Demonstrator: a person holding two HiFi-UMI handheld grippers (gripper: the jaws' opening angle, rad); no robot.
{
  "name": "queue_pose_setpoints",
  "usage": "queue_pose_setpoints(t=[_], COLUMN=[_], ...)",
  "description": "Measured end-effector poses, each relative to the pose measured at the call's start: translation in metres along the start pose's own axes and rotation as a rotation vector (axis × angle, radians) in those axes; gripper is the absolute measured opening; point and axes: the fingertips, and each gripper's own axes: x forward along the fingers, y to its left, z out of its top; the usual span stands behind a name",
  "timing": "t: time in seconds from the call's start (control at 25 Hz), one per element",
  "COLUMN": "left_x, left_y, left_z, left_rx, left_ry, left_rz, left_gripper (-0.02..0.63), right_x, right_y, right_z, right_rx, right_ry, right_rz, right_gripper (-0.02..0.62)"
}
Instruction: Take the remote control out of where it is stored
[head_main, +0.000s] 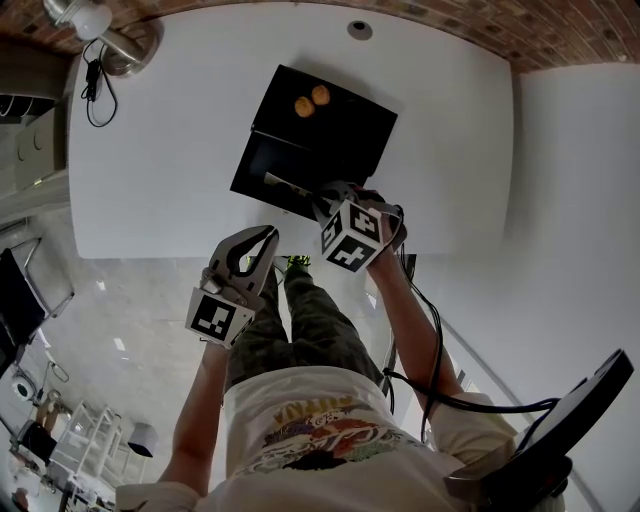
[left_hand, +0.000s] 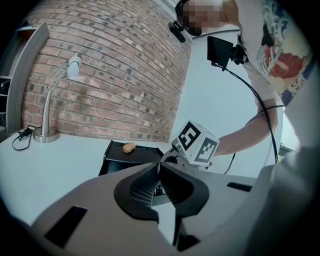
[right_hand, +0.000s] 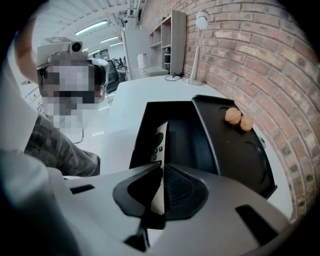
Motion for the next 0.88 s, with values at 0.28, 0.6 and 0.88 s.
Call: queue_pose_setpoints(t=[0.28,0.6,0.88], left_x=[-0.002,-0.002,-0.005], left_y=[-0.002,-0.002,-0.003], left_z=[-0.002,0.001,-0.003], left_rx=[0.01,0.019,0.009], left_ry=[0.0,-0.02,-0.02], left_rz=[-0.006,-0.013,-0.021], left_gripper=[0.008,0.008,0.008], right_x=[-0.002,-0.002,-0.005], right_y=[0.008,0.026,0.029], right_z=[0.001,0.001,-0.003], right_rx=[-0.14,-0.19,-0.202], right_ry=[0.032,0.028,0.023], right_rz=[-0.065,-0.056,-0.042], right_gripper=[0.025,0.026,0.018])
